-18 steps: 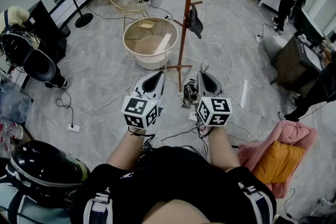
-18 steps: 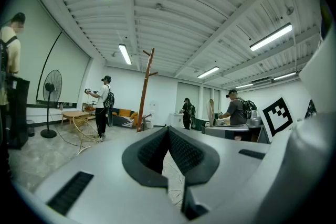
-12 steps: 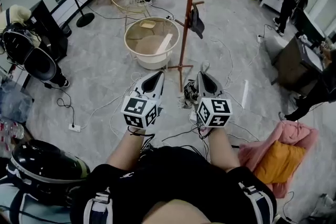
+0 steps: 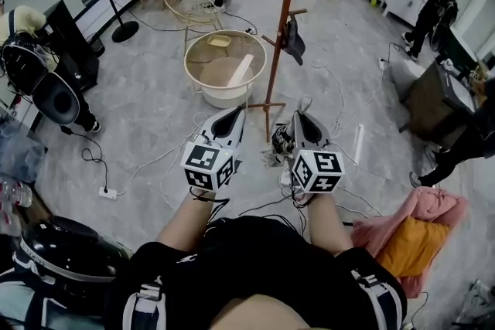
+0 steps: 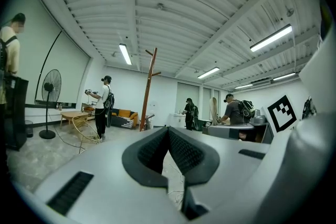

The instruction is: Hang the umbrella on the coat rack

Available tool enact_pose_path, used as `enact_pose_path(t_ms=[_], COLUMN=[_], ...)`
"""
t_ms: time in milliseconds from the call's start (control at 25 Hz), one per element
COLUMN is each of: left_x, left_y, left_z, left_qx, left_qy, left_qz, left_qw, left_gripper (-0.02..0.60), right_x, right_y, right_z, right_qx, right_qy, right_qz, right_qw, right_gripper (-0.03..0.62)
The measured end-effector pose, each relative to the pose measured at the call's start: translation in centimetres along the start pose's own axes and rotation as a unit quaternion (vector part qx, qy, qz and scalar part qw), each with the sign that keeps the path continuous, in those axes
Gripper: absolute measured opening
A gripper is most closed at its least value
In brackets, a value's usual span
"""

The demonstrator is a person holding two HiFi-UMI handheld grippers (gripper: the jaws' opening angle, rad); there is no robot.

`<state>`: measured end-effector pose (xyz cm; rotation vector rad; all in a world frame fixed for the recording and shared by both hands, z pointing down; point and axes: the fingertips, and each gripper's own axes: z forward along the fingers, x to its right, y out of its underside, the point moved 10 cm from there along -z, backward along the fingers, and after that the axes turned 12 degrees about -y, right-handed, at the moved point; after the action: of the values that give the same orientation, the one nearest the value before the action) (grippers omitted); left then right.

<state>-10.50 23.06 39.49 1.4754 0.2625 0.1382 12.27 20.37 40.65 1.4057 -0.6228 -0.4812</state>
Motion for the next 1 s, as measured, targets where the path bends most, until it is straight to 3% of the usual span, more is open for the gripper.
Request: enact_pose_path(t_ms=[560, 1000], left_x=[-7.1, -12.2], left_y=[1.4, -1.0], left_z=[5.5, 20.1], left_qx=[-0.020, -0.021], left_qy=[0.013, -0.005], left_qz=[0.001, 0.010], left_qw=[0.9997, 0.9997], left_gripper=[0.017, 0.017], right_x=[2.0, 11.5], right_y=[-0.1, -0.9], right_z=[9.3, 21.3], right_qx=[0.010, -0.006], right_qy=[0.024, 0.010], right_qz=[0.001, 0.007], right_qw=[1.000, 1.000], right_gripper=[0.017, 0.017])
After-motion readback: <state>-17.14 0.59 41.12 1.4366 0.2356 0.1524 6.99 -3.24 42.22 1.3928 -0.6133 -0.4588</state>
